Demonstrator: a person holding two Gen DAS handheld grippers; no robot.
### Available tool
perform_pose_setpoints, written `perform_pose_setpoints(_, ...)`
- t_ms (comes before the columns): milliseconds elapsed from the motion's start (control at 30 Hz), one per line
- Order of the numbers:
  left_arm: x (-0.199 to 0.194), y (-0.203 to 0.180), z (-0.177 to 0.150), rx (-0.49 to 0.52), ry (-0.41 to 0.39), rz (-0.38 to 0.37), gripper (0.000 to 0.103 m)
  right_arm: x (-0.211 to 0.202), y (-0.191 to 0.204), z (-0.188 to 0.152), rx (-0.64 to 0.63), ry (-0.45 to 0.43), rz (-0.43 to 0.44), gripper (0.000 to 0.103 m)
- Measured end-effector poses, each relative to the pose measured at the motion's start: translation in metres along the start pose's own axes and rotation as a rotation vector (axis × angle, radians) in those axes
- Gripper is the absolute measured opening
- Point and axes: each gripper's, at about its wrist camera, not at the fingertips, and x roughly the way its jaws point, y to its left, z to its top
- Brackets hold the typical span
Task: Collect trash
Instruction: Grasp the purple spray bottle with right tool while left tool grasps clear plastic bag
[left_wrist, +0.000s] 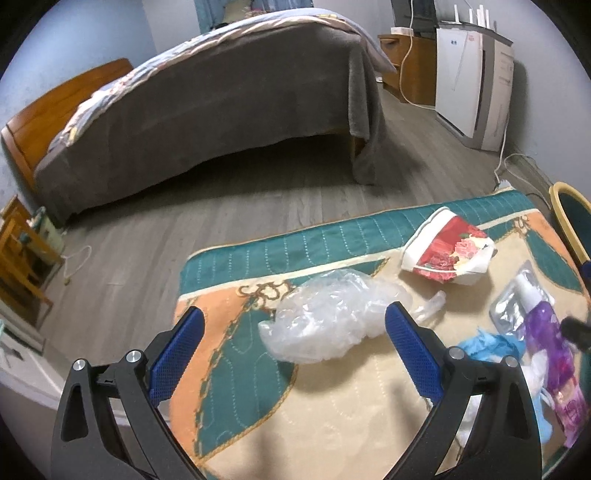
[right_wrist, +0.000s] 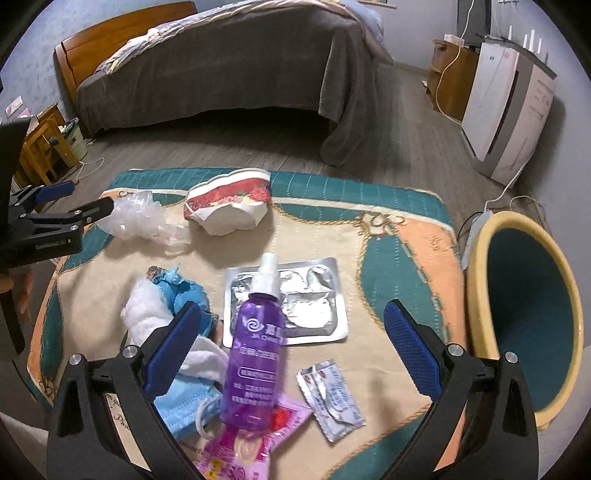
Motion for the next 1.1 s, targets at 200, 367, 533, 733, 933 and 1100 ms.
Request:
perform_pose_setpoints(200,0.019,-0.004,-0.003,0.010,0.024,-0.049,0.097,0.013,0.009,-0.006,-0.006,0.032,0.034,0.089)
perform_pose_setpoints(367,0.030,-0.009,-0.007,0.033,0.054,-0.107,0.079,0.022,0.016,-0.013,-0.029,0.078,0.069,0.062)
perform_pose_setpoints(533,0.031,-0.018,-0.012,0.076,0.076,-0.141,0.053,0.030,0.013,-0.021,-0.013,0.123,0.095,0.034)
perform_pose_setpoints(733,0.024,-0.022,-0.015,0.102,0.082,-0.148,0.023,0.021,0.014,-0.023,-0.031,0.095,0.097,0.032)
perform_pose_setpoints(933,0.002,-0.019,-0.015,0.080,0.048,-0.129,0.019,0.002,0.009,-0.019,-0.026,0.052,0.099,0.032)
perform_pose_setpoints(1100,-0.022,-0.020,-0.005,0.058,-0.004,-0.135,0.019,-0.021,0.006,-0.014,-0.038,0.003,0.081,0.032)
